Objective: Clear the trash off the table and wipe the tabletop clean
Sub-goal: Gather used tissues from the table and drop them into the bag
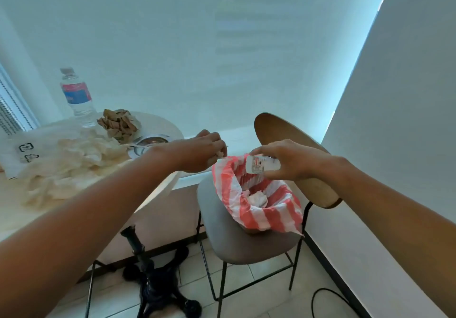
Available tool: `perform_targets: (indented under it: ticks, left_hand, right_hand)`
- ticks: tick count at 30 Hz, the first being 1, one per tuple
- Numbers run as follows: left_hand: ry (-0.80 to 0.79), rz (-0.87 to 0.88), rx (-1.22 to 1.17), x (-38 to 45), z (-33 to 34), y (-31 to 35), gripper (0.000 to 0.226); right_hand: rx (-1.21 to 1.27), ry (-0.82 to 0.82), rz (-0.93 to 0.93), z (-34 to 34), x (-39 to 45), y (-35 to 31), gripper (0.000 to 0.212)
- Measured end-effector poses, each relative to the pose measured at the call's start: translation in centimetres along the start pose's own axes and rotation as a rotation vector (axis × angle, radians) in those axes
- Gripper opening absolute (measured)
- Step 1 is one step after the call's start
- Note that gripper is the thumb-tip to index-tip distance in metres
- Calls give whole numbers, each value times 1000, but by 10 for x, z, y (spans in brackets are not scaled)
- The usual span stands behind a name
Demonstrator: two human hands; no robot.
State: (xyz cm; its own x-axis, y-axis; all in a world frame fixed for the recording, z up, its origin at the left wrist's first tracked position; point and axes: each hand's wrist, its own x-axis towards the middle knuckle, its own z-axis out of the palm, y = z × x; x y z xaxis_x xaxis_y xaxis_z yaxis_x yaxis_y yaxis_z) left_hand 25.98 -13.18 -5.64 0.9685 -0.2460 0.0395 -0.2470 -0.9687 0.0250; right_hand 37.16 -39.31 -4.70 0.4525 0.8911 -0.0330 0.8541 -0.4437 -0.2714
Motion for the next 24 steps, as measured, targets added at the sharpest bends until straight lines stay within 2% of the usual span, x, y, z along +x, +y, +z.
perform_targets:
  ticks: [11, 20, 24]
  left_hand:
    - [-266, 18, -38, 91, 40, 23, 25]
    - [-439, 180, 3, 167, 77, 3, 25]
    - [-467, 276, 53, 196, 99, -6, 25]
  right_hand:
    - [66, -58, 111, 39, -10, 56, 62]
    - [103, -112, 226, 81, 25, 74, 56]
    - [137, -128, 256, 100, 42, 82, 54]
